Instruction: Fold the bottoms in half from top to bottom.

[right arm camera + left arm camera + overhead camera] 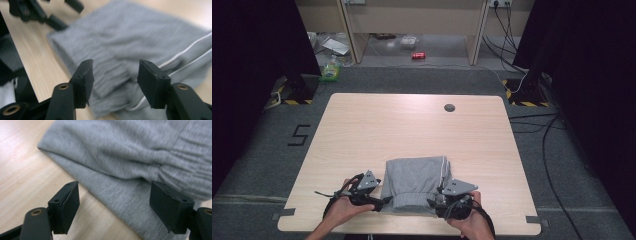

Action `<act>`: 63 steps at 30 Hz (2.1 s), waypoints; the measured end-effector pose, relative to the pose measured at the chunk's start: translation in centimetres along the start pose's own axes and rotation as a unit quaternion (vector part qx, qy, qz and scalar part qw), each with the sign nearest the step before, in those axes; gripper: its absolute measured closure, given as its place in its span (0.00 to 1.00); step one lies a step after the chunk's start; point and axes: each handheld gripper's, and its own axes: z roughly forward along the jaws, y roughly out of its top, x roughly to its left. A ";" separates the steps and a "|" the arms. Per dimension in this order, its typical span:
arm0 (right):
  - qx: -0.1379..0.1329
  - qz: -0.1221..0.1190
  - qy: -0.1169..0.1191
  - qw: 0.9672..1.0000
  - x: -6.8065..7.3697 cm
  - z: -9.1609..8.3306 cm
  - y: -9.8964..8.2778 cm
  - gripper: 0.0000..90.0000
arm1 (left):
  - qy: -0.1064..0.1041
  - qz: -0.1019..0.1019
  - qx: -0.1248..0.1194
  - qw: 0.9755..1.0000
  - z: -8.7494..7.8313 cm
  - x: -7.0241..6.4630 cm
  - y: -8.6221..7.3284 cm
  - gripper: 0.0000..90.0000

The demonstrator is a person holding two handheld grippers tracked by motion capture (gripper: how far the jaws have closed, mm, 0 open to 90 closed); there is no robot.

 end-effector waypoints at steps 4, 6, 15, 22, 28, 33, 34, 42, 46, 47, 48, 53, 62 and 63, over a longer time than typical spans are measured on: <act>-0.028 0.024 -0.007 0.999 -1.3 -1.2 1.0 0.47 | 0.003 -0.019 -0.020 1.000 -0.8 0.8 0.6 0.26; -0.031 0.027 -0.022 0.999 -2.2 -1.1 1.4 0.47 | 0.004 -0.027 -0.022 0.999 -0.8 1.3 0.9 0.26; -0.028 0.059 -0.075 0.995 -6.3 1.5 2.7 0.48 | 0.022 -0.065 -0.020 0.997 0.9 3.7 1.9 0.27; -0.026 0.082 -0.110 0.990 -9.3 3.6 3.5 0.48 | 0.024 -0.078 -0.022 0.996 1.9 5.0 3.5 0.27; -0.025 0.093 -0.121 0.988 -10.3 4.1 3.6 0.49 | 0.026 -0.086 -0.022 0.996 2.3 5.9 4.0 0.27; -0.025 0.092 -0.124 0.988 -10.6 3.9 3.5 0.49 | 0.030 -0.090 -0.018 0.995 2.7 6.2 3.8 0.28; -0.025 0.095 -0.124 0.987 -10.7 3.9 3.5 0.49 | 0.032 -0.091 -0.018 0.995 2.7 6.3 3.7 0.28; -0.003 0.102 -0.141 0.985 -11.9 4.7 2.1 0.50 | 0.037 -0.098 -0.013 0.994 3.6 6.7 3.2 0.28; 0.004 0.112 -0.146 0.983 -12.4 4.8 1.5 0.50 | 0.043 -0.086 -0.002 0.995 4.1 6.5 3.0 0.29; 0.005 0.111 -0.148 0.983 -12.5 4.9 1.4 0.50 | 0.045 -0.085 0.000 0.995 4.2 6.5 2.9 0.29; 0.008 0.111 -0.149 0.983 -12.5 4.9 1.2 0.50 | 0.045 -0.086 0.001 0.995 4.2 6.5 2.9 0.29; -0.001 0.123 -0.148 0.981 -12.6 4.4 1.4 0.49 | 0.043 -0.086 -0.002 0.995 4.0 6.6 2.9 0.29; -0.025 0.090 -0.104 0.990 -9.8 4.3 3.0 0.49 | 0.043 -0.088 0.000 0.995 4.0 6.7 2.7 0.29; -0.024 0.087 -0.100 0.991 -9.5 4.4 3.1 0.49 | 0.042 -0.087 0.000 0.995 4.0 6.7 2.8 0.29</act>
